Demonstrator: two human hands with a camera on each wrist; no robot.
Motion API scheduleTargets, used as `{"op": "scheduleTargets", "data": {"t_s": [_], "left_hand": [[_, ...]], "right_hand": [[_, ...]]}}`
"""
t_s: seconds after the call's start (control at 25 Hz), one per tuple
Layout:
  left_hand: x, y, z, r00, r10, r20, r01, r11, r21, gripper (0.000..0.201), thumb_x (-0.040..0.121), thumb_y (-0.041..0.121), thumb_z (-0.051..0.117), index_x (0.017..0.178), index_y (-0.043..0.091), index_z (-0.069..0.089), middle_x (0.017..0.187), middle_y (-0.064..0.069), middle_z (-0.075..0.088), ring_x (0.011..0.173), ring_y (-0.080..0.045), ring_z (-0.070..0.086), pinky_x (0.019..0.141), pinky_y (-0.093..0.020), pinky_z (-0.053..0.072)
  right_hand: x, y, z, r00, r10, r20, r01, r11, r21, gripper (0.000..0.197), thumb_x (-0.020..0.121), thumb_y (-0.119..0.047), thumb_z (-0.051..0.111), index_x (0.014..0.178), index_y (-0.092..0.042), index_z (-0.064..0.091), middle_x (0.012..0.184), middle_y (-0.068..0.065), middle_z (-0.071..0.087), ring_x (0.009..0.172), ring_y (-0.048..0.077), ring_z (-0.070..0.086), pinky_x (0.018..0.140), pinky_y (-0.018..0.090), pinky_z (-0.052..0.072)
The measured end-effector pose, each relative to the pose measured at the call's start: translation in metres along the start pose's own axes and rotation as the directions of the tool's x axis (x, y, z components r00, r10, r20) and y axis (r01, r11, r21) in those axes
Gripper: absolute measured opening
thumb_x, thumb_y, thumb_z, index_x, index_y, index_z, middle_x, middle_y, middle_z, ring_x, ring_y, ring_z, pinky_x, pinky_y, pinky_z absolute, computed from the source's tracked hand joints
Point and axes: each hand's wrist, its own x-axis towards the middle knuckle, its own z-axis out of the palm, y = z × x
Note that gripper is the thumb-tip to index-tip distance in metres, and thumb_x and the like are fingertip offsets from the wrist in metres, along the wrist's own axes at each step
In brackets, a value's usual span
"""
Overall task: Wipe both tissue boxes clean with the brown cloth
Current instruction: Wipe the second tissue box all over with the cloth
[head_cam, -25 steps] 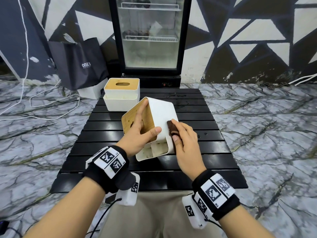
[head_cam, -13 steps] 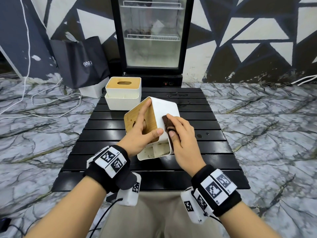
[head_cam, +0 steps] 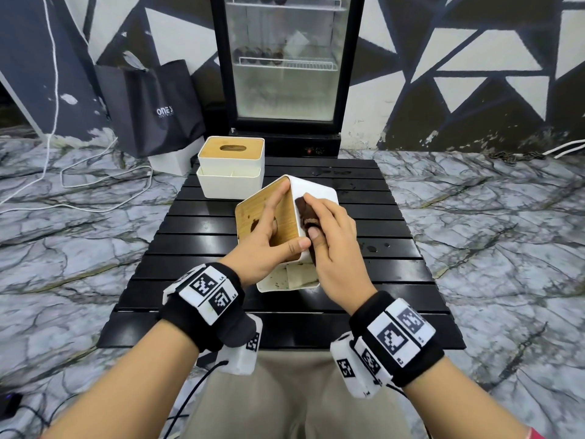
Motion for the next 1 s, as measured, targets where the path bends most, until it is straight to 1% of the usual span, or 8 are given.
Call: {"op": "scheduleTargets", "data": {"t_s": [0.2,0.28,0.4,0.48,0.56,0.64,0.8,1.0], "left_hand": [[0.0,-0.002,-0.001,1.0,-0.016,-0.023,0.016,1.0,0.002,0.081,0.086,0.01,0.06,0.132,0.055,0.011,0.129,0.002,0.05,0.104,-0.002,0.059,0.077,-0.018,0.051],[0.001,-0.003,-0.002,1.0,-0.015,-0.017,0.015,1.0,0.0,0.081,0.087,0.008,0.059,0.133,0.054,0.01,0.129,0.004,0.049,0.106,-0.003,0.058,0.078,-0.018,0.051],[0.003,-0.002,0.002,1.0,0.014,0.014,-0.014,0.999,0.043,0.084,0.086,0.017,0.064,0.136,0.053,0.007,0.137,0.008,0.042,0.117,-0.005,0.054,0.087,-0.021,0.05],[0.004,-0.002,0.003,1.0,0.021,0.021,-0.022,0.997,0.068,0.085,0.084,0.021,0.066,0.137,0.053,0.007,0.143,0.011,0.036,0.123,-0.009,0.05,0.091,-0.025,0.049],[0.004,-0.003,0.002,1.0,0.01,0.021,-0.011,0.999,0.049,0.085,0.084,0.019,0.065,0.137,0.052,0.008,0.143,0.004,0.039,0.117,-0.007,0.053,0.083,-0.022,0.051],[0.005,-0.003,0.0,1.0,-0.008,0.021,0.008,0.999,0.034,0.084,0.086,0.012,0.062,0.136,0.052,0.009,0.135,-0.002,0.045,0.104,0.003,0.058,0.075,-0.017,0.05],[0.006,0.0,0.0,0.999,-0.039,0.004,0.038,0.998,0.045,0.081,0.088,0.005,0.059,0.132,0.054,0.012,0.123,0.001,0.051,0.092,0.007,0.06,0.072,-0.015,0.05],[0.005,0.0,-0.004,0.998,-0.059,-0.023,0.06,0.998,0.024,0.079,0.088,0.005,0.058,0.133,0.052,0.012,0.122,0.005,0.052,0.096,0.0,0.061,0.072,-0.017,0.051]], "right_hand": [[0.016,0.011,-0.005,0.999,0.05,-0.014,-0.051,0.998,-0.041,0.048,0.088,-0.017,0.033,0.136,-0.023,0.038,0.128,-0.006,0.042,0.114,0.013,0.034,0.094,-0.002,0.014],[0.011,0.009,-0.003,0.997,0.069,-0.033,-0.07,0.997,-0.041,0.049,0.088,-0.017,0.032,0.136,-0.024,0.037,0.124,-0.011,0.039,0.114,0.014,0.033,0.094,-0.003,0.013],[0.012,0.001,-0.001,0.998,0.039,-0.041,-0.04,0.999,-0.017,0.048,0.089,-0.016,0.031,0.136,-0.022,0.037,0.122,-0.015,0.034,0.111,0.008,0.029,0.093,-0.003,0.013],[0.02,-0.001,-0.003,0.999,0.012,-0.033,-0.013,0.999,-0.031,0.048,0.09,-0.016,0.031,0.137,-0.022,0.036,0.124,-0.01,0.037,0.111,0.008,0.03,0.094,-0.001,0.014],[0.029,0.002,-0.006,1.0,0.01,0.009,-0.009,0.999,-0.053,0.049,0.089,-0.017,0.03,0.137,-0.023,0.035,0.128,-0.003,0.04,0.113,0.012,0.033,0.093,0.0,0.015],[0.035,0.008,-0.01,0.999,0.026,0.034,-0.023,0.997,-0.075,0.048,0.09,-0.016,0.03,0.137,-0.024,0.034,0.13,0.001,0.041,0.116,0.016,0.034,0.091,-0.001,0.015],[0.044,0.022,-0.019,0.991,0.129,0.041,-0.125,0.988,-0.093,0.046,0.095,-0.007,0.034,0.138,-0.023,0.034,0.131,0.003,0.04,0.12,0.02,0.034,0.097,0.016,0.016],[0.038,0.033,-0.02,0.981,0.193,0.035,-0.191,0.98,-0.049,0.047,0.095,-0.007,0.034,0.138,-0.023,0.032,0.133,0.004,0.037,0.123,0.023,0.032,0.103,0.027,0.023]]}}
